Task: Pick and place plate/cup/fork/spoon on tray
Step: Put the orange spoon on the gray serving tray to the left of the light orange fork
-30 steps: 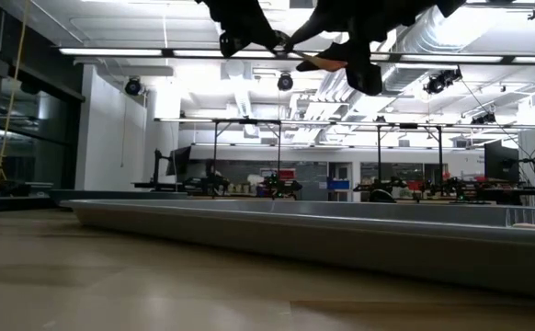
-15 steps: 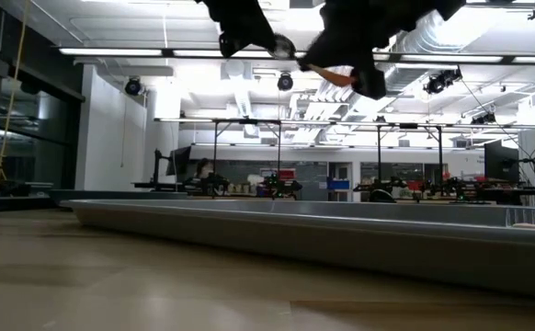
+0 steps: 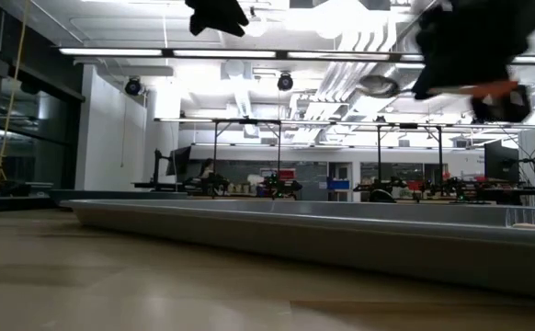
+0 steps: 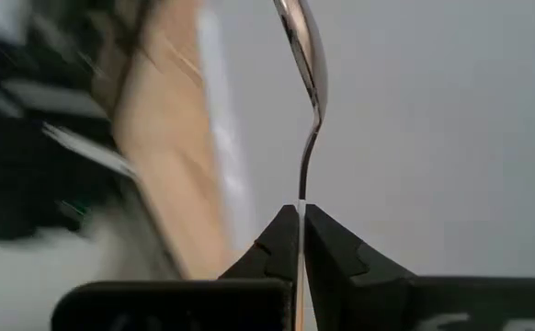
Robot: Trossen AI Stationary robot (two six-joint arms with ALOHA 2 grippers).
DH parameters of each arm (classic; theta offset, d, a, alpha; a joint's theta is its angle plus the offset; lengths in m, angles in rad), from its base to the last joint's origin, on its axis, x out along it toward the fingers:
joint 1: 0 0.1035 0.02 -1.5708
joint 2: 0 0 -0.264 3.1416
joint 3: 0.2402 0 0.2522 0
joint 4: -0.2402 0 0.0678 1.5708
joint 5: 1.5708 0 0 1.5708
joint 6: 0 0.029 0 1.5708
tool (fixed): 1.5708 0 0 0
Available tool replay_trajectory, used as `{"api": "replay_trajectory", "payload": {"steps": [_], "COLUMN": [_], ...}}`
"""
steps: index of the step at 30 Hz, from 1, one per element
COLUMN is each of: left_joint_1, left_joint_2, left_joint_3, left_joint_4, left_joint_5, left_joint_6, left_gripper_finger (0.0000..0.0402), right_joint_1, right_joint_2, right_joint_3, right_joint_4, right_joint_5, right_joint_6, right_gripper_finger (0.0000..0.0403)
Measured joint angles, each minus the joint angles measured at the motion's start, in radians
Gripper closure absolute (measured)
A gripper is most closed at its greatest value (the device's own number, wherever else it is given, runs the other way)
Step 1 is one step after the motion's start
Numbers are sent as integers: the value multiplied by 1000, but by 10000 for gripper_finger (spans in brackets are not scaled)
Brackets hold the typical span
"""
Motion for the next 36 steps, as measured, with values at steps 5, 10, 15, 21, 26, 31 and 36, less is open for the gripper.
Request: {"api": "replay_trajectory", "payload": {"steps": [5,10,15,21,26,31,36], "left_joint_1": [26,27,27,27,20,-16,-74], "left_joint_2": [-17,-20,-19,-19,-18,8,36], "left_joint_3": [0,0,0,0,-1,-58,-295], "left_joint_4": [59,75,66,45,31,71,453], "left_joint_5": [8,9,9,9,9,26,159], "left_joint_6": [-22,-22,-42,-59,-68,-103,-244], "left_gripper_finger": [275,275,275,275,275,275,275], "right_joint_1": [193,218,210,172,141,140,143], "right_joint_2": [82,239,396,450,432,422,422], "right_joint_3": [-102,-40,45,92,99,100,99], "right_joint_4": [255,244,127,165,78,42,52], "right_joint_5": [449,598,571,489,413,401,402], "right_joint_6": [351,555,767,771,754,750,750], "right_gripper_finger": [402,402,402,403,403,403,403]}}
